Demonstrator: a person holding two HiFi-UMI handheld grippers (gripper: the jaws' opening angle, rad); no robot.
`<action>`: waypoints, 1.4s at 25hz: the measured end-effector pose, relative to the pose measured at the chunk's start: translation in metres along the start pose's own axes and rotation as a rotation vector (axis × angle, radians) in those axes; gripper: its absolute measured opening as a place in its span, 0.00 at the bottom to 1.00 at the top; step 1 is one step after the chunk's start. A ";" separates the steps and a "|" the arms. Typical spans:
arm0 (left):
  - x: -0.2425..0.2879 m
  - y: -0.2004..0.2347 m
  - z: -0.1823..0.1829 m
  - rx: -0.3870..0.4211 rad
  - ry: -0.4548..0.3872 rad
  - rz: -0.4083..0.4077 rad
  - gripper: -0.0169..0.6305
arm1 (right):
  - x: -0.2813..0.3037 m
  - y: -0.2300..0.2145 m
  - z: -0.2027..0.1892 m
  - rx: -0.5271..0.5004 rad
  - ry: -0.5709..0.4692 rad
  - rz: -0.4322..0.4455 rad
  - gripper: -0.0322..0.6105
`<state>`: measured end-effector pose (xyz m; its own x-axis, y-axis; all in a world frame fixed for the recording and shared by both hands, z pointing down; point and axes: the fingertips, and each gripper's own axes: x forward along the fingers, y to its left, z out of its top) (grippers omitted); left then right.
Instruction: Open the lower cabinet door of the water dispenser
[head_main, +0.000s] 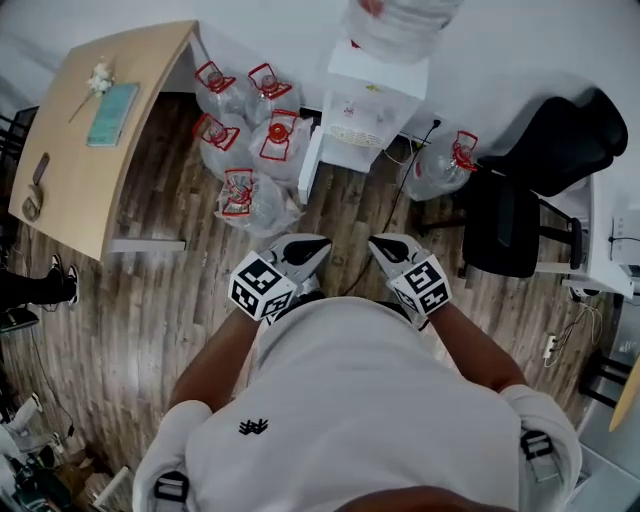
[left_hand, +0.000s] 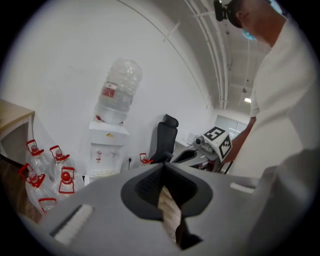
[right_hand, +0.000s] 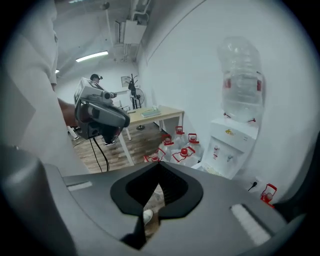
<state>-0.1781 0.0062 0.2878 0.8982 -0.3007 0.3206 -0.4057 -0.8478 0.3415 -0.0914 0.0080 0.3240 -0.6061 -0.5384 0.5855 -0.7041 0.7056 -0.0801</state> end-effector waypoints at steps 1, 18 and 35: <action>0.004 -0.008 -0.002 -0.004 0.004 0.007 0.11 | -0.011 0.002 -0.002 -0.006 -0.008 -0.001 0.05; 0.083 -0.151 0.000 -0.079 -0.067 0.066 0.11 | -0.182 0.002 -0.086 -0.094 -0.068 0.008 0.05; 0.107 -0.227 -0.019 0.078 0.030 0.122 0.11 | -0.240 0.005 -0.124 0.000 -0.150 0.034 0.05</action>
<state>0.0071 0.1742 0.2613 0.8372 -0.3911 0.3823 -0.4961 -0.8374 0.2295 0.0965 0.1980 0.2828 -0.6779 -0.5773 0.4551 -0.6826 0.7242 -0.0980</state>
